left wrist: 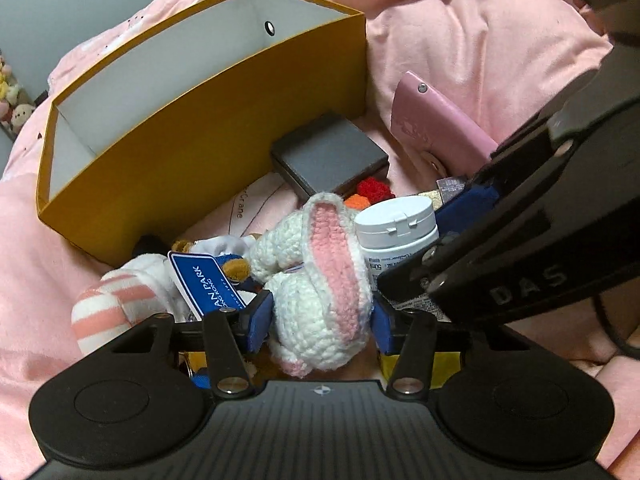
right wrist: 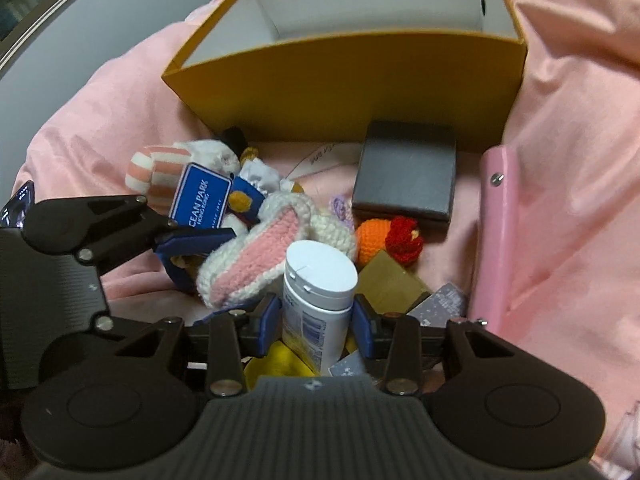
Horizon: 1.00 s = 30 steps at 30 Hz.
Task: Organize objects
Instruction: 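Grasp the crocheted bunny with the left tool while the right tool grasps the white bottle, then lift both items over the box and open both tools to drop them inside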
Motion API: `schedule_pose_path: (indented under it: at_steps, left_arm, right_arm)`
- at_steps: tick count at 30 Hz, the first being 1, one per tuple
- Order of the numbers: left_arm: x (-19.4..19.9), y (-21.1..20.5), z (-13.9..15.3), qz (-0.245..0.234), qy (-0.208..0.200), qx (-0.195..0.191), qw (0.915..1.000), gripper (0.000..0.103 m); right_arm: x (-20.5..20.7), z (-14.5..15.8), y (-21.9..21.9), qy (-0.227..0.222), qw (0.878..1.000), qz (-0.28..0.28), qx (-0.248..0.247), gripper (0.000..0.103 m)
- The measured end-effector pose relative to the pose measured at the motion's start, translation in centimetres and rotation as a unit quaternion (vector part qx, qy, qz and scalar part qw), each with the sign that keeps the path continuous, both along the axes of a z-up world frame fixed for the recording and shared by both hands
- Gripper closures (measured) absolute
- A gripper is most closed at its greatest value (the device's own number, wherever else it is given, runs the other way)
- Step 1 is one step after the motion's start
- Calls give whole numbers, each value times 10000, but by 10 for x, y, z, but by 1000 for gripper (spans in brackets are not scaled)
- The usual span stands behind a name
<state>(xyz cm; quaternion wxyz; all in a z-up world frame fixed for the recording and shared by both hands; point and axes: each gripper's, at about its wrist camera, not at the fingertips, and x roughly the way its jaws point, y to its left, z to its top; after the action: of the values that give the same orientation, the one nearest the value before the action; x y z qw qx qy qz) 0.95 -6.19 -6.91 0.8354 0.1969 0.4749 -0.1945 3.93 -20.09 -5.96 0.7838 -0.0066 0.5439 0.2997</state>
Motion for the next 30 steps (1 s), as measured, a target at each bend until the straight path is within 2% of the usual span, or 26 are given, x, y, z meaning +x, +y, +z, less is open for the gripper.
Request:
schedule_pose_path:
  at_steps: [8, 15, 20, 24, 27, 30]
  left_arm:
    - [-3, 6, 1, 273, 134, -115, 9995, 48]
    - [-2, 24, 19, 888, 46, -817, 9927, 53]
    - [-3, 34, 47, 1197, -289, -1258, 9844, 55]
    - [-3, 45, 71, 1389, -483, -1738, 9737, 56]
    - [-3, 44, 88, 1423, -912, -1753, 9699, 56]
    - [1, 49, 108, 1479, -1255, -1993, 9606, 56]
  right_arm:
    - [2, -3, -1, 21, 10000, 50, 79, 64]
    - [1, 22, -14, -589, 9980, -187, 149, 65]
    - [6, 45, -23, -960, 9944, -349, 255, 65]
    - [11, 68, -26, -1349, 9893, -406, 372, 69]
    - [19, 82, -26, -1543, 9859, -420, 483, 71]
    - [29, 92, -24, -1634, 9836, -437, 627, 72]
